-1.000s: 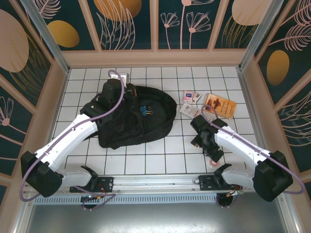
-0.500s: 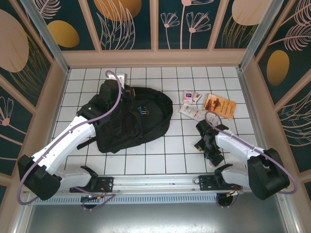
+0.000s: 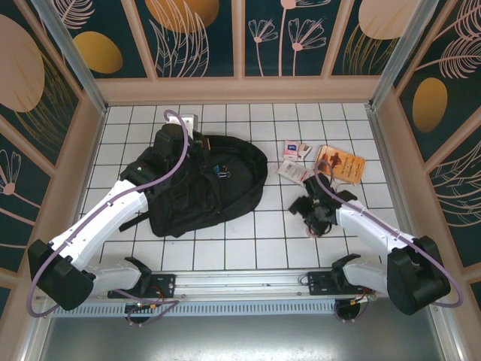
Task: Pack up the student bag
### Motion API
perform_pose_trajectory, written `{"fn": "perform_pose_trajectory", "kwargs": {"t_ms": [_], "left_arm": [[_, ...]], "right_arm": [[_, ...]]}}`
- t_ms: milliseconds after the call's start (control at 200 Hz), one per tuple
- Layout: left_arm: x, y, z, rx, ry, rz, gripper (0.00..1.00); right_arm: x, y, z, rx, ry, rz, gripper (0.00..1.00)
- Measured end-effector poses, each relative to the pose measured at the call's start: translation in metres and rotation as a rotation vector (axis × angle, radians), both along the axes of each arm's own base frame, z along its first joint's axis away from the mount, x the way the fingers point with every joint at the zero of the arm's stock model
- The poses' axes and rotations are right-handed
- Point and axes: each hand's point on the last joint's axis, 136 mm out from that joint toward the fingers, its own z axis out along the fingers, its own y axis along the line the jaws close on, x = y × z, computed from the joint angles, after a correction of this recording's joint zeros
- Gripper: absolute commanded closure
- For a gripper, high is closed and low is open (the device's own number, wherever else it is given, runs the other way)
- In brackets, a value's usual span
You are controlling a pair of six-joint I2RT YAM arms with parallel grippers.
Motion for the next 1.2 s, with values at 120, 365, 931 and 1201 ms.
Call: {"fn": "perform_pose_trajectory", "kwargs": {"t_ms": [120,365,931,1201], "left_arm": [[0.0,0.0,0.0,-0.003,-0.002,-0.002,1.0],[-0.001,-0.001,0.0,-0.006,-0.004,-0.006,1.0],[-0.001,-0.001,0.0,-0.007,-0.003,-0.009,1.0],[-0.002,-0.002,0.001,-0.011,-0.002,-0.015,1.0]], "right_arm": [[0.019,0.009,0.017,0.006,-0.053,0.032,0.19],[0.01,-0.003,0.006,-0.128,0.039,0.076,0.01],[-0.011,-0.016,-0.034,-0.297,0.223,0.119,0.26],[-0.01,-0.014,-0.038,-0.276,0.195,0.109,0.38]]}}
